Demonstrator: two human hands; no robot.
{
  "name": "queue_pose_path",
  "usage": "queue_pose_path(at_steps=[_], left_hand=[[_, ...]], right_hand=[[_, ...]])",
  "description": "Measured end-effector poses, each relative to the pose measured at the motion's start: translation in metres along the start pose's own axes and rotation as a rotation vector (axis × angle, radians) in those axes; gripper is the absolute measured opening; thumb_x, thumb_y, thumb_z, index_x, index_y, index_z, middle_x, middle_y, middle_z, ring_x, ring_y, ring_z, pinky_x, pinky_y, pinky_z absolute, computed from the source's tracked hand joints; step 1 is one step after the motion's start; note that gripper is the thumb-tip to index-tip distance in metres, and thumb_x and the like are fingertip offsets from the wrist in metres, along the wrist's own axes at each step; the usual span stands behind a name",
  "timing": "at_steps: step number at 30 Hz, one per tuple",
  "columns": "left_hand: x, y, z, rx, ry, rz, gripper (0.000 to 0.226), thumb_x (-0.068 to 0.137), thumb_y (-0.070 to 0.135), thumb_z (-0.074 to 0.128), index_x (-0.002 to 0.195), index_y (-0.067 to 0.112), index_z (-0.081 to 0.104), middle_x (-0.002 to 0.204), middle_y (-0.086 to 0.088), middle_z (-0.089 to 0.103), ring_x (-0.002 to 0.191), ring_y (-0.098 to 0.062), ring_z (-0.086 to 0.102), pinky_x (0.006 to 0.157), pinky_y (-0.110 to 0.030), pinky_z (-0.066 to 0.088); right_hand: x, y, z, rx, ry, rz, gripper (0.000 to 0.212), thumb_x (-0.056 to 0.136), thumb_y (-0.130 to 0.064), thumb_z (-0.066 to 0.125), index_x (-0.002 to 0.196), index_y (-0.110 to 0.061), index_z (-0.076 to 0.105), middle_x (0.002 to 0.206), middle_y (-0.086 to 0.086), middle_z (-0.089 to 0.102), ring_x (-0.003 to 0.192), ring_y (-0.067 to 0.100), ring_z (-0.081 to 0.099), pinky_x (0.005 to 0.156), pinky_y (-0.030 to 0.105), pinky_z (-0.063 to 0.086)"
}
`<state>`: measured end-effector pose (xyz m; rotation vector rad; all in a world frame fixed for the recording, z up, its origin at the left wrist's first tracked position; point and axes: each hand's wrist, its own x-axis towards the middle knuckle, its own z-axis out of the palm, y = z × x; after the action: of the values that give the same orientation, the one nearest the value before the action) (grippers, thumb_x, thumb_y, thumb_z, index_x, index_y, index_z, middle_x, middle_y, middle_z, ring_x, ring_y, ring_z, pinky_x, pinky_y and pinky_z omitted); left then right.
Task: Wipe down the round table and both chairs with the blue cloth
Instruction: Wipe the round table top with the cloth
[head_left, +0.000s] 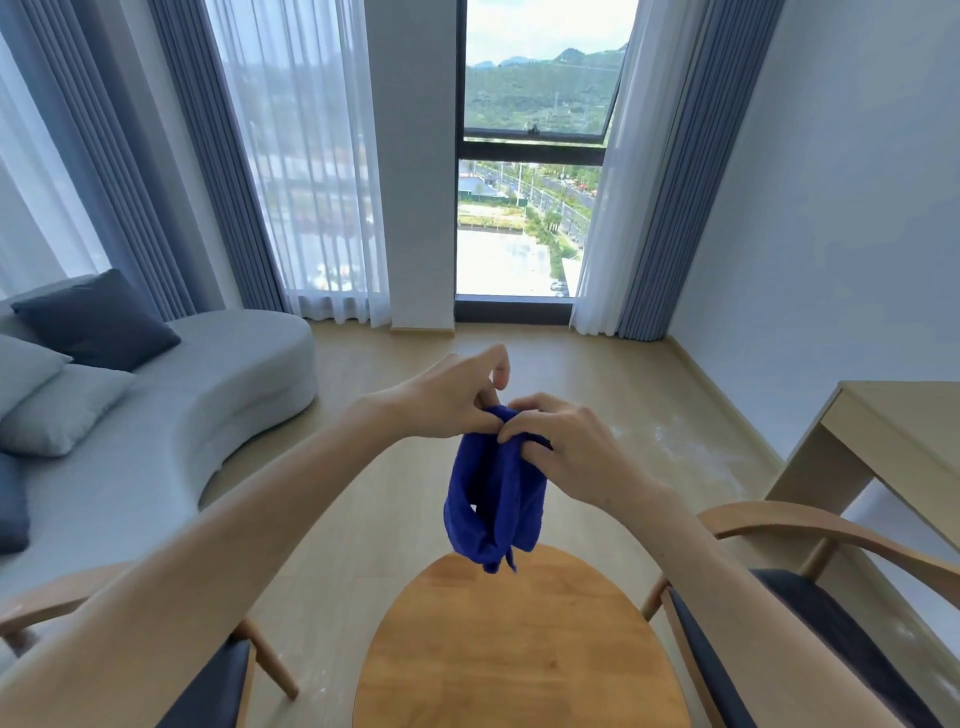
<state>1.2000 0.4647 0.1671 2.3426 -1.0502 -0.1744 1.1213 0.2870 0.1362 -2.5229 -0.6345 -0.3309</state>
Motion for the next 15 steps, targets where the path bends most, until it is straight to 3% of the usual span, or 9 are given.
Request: queue_pose_path(at_steps=[2,5,7,9,11,13,15], left_hand=[[-0.006,-0.002,0.002,-0.041,0.054,-0.001,0.032,0.086,0.018,0.068,0.09,0.029,0.037,0.093,0.005,0.069,0.072,0.0,0.062,0.061,-0.015,0.049],[-0.023,-0.004,0.016,0.03,0.163,0.076,0.018,0.089,0.018,0.064,0.095,0.021,0.048,0.11,0.007,0.054,0.093,-0.006,0.057,0.072,-0.016,0.049],[-0.035,-0.007,0.031,0.024,0.154,0.118,0.007,0.09,0.015,0.062,0.092,0.017,0.055,0.125,0.005,0.044,0.106,-0.005,0.048,0.083,-0.01,0.041],[-0.047,-0.01,0.047,-0.015,0.1,0.093,0.006,0.091,0.019,0.063,0.089,0.015,0.06,0.138,0.001,0.035,0.116,-0.01,0.045,0.092,-0.014,0.038],[-0.055,-0.012,0.058,-0.036,0.047,0.07,0.013,0.089,0.027,0.067,0.087,0.018,0.057,0.142,-0.002,0.032,0.117,-0.016,0.045,0.096,-0.025,0.043],[-0.058,-0.012,0.067,0.01,0.03,0.086,0.023,0.084,0.032,0.072,0.088,0.022,0.052,0.137,-0.002,0.034,0.109,-0.015,0.045,0.093,-0.023,0.042],[-0.057,-0.015,0.07,0.102,0.052,0.089,0.027,0.083,0.033,0.072,0.093,0.014,0.056,0.13,-0.002,0.04,0.098,-0.014,0.046,0.087,-0.022,0.043]], right_hand=[[-0.002,0.005,-0.002,-0.012,0.002,0.015,0.028,0.089,0.004,0.049,0.1,-0.01,0.07,0.108,0.007,0.062,0.086,0.021,0.059,0.072,0.022,0.048],[-0.005,0.013,-0.004,-0.042,0.013,0.031,0.026,0.09,0.003,0.05,0.101,-0.01,0.069,0.1,0.002,0.06,0.08,0.015,0.054,0.069,0.013,0.04],[-0.005,0.017,-0.006,-0.041,0.018,0.043,0.024,0.089,0.001,0.051,0.101,-0.011,0.068,0.097,-0.001,0.058,0.079,0.014,0.054,0.069,0.014,0.039],[-0.005,0.021,-0.008,-0.029,0.028,0.064,0.022,0.089,-0.002,0.053,0.099,-0.015,0.067,0.097,0.0,0.06,0.08,0.015,0.055,0.07,0.018,0.042],[-0.003,0.023,-0.012,0.006,0.057,0.084,0.02,0.088,-0.004,0.054,0.096,-0.019,0.065,0.094,0.0,0.061,0.079,0.015,0.056,0.069,0.02,0.043],[-0.002,0.023,-0.016,0.039,0.086,0.093,0.022,0.087,-0.003,0.055,0.093,-0.022,0.064,0.092,-0.003,0.06,0.08,0.011,0.056,0.068,0.015,0.04],[-0.002,0.024,-0.02,0.046,0.1,0.089,0.023,0.086,-0.001,0.055,0.092,-0.023,0.063,0.091,-0.005,0.06,0.08,0.008,0.055,0.065,0.011,0.038]])
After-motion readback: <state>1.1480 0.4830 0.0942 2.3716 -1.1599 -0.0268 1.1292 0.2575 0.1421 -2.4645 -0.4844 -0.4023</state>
